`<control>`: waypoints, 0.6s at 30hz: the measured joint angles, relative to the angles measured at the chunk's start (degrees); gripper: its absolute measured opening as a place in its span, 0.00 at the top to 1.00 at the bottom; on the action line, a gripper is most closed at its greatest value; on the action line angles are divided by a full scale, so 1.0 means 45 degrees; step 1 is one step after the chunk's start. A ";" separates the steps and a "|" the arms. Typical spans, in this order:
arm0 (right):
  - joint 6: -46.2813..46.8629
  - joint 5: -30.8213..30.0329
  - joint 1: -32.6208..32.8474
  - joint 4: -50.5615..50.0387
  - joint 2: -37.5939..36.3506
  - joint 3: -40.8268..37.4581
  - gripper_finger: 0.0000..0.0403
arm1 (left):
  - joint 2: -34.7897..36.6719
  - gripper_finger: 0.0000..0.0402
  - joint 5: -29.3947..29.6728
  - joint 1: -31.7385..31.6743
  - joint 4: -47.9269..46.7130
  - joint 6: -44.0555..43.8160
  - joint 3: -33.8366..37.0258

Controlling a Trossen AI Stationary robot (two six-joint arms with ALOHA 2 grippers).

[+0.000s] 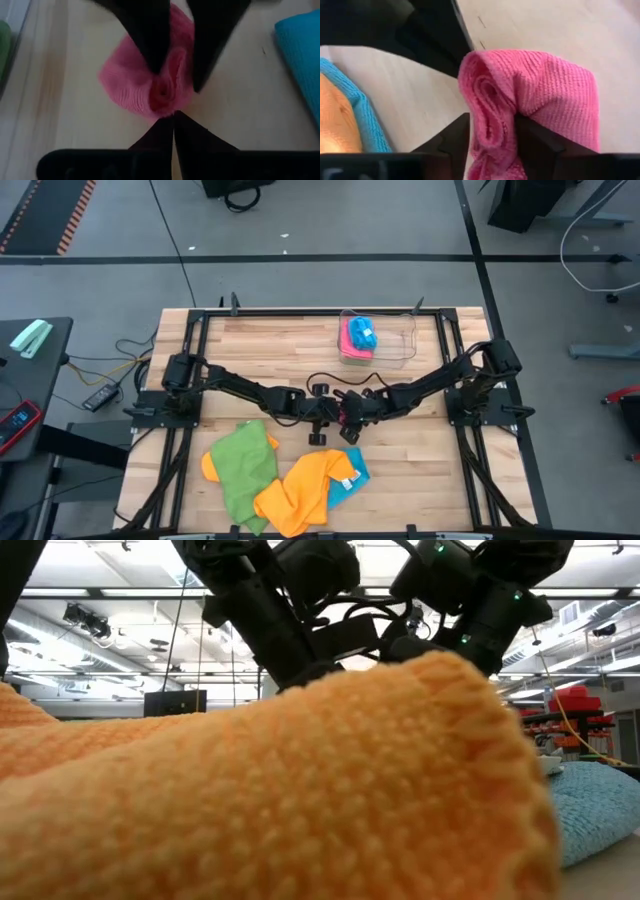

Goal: Fold microfiber towels
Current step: Fold the pink towel

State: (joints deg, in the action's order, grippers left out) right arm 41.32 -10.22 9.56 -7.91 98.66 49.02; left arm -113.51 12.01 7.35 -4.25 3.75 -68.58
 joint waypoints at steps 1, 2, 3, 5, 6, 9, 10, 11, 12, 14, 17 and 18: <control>-0.0052 -0.0085 0.0001 -0.0143 -0.0155 -0.0035 0.57 | 0.0000 0.94 0.0000 0.0000 -0.0030 0.0000 0.0000; -0.0131 -0.0127 0.0020 -0.0179 -0.0300 -0.0044 0.56 | 0.0004 0.95 0.0000 0.0000 -0.0030 -0.0005 0.0000; -0.0181 -0.0240 0.0036 -0.0175 -0.0422 -0.0044 0.54 | 0.0005 0.95 0.0000 0.0000 -0.0081 -0.0005 -0.0005; -0.0343 -0.0501 0.0084 -0.0268 -0.0723 -0.0044 0.52 | 0.0010 0.96 0.0000 0.0000 -0.0246 -0.0005 0.0000; -0.0400 -0.0529 0.0087 -0.0240 -0.0825 -0.0044 0.51 | 0.0026 0.97 0.0000 0.0000 -0.0310 -0.0005 -0.0003; -0.0532 -0.0534 0.0087 -0.0309 -0.1111 -0.0044 0.49 | 0.0286 0.97 0.0000 0.0000 -0.0446 -0.0009 -0.0013; -0.0583 -0.0538 0.0087 -0.0308 -0.1226 -0.0044 0.49 | 0.0412 0.97 -0.0005 0.0000 -0.0553 -0.0006 -0.0023; -0.0624 -0.0569 0.0084 -0.0319 -0.1324 -0.0044 0.49 | 0.0522 0.96 0.0000 0.0000 -0.0777 -0.0010 -0.0002; -0.0651 -0.0598 0.0083 -0.0350 -0.1463 -0.0039 0.48 | 0.0588 0.96 0.0005 -0.0010 -0.0676 -0.0019 -0.0005; -0.0664 -0.0672 0.0087 -0.0618 -0.1738 -0.0044 0.48 | 0.0759 0.95 0.0008 -0.0010 -0.0794 -0.0015 0.0000; -0.0760 -0.0756 0.0154 -0.0806 -0.2179 -0.0044 0.48 | 0.0876 0.94 0.0045 -0.0015 -0.0747 -0.0010 -0.0010; -0.0821 -0.0818 0.0207 -0.0767 -0.2309 -0.0044 0.48 | 0.0879 0.94 0.0054 -0.0015 -0.0684 -0.0010 -0.0010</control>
State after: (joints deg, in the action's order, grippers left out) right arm 37.62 -13.90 10.49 -11.36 88.27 48.82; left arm -109.56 12.25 7.29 -7.33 3.70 -68.62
